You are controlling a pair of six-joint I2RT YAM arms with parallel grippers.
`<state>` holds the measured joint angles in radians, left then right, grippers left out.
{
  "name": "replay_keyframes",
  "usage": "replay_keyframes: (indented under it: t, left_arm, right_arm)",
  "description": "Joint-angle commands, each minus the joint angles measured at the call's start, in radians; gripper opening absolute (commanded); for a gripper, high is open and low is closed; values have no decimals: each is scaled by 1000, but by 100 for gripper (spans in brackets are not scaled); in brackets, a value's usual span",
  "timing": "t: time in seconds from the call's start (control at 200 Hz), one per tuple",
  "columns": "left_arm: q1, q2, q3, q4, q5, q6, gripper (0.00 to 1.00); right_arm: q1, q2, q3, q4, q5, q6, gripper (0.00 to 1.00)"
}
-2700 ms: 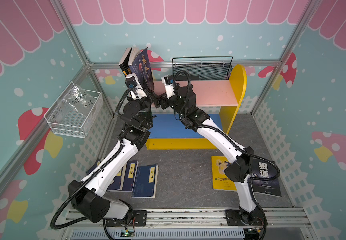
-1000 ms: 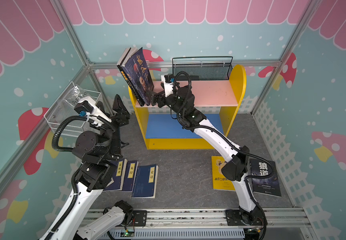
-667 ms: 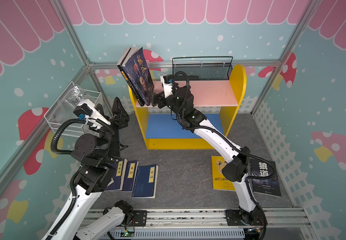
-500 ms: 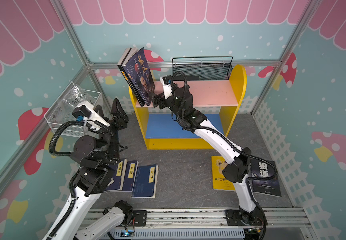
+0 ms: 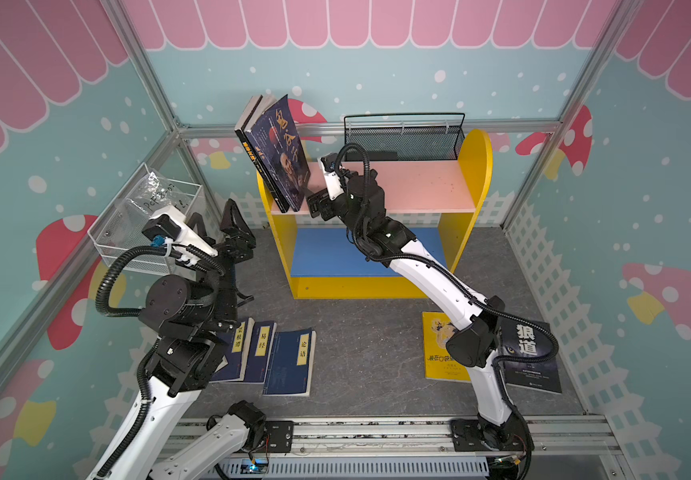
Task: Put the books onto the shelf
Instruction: 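Hold the purple book against the black book with the right gripper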
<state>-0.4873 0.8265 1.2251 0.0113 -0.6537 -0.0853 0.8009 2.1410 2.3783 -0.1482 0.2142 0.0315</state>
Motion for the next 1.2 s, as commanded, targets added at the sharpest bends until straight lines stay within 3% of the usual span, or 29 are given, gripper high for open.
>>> replay_keyframes:
  t: [0.0,0.195,0.54,0.946,1.196]
  left_arm:
    - [1,-10,-10,-8,8,-11,73]
    - [1,-17,-17,1,7,-13,73]
    - [1,-29,-25,-4,4,-13,73]
    - [1,-45,-31,-35,12,-23,74]
    - [1,-50,-34,-101,59,-48,79]
  right_arm:
    - [11,10,-19,-144,-27,-76,95]
    - [39,31,-14,-136,-68,-93,95]
    - [50,37,-10,-113,-38,-94,96]
    - [50,-46,-11,-102,144,-107,96]
    - [50,-174,-99,-67,163,-97,96]
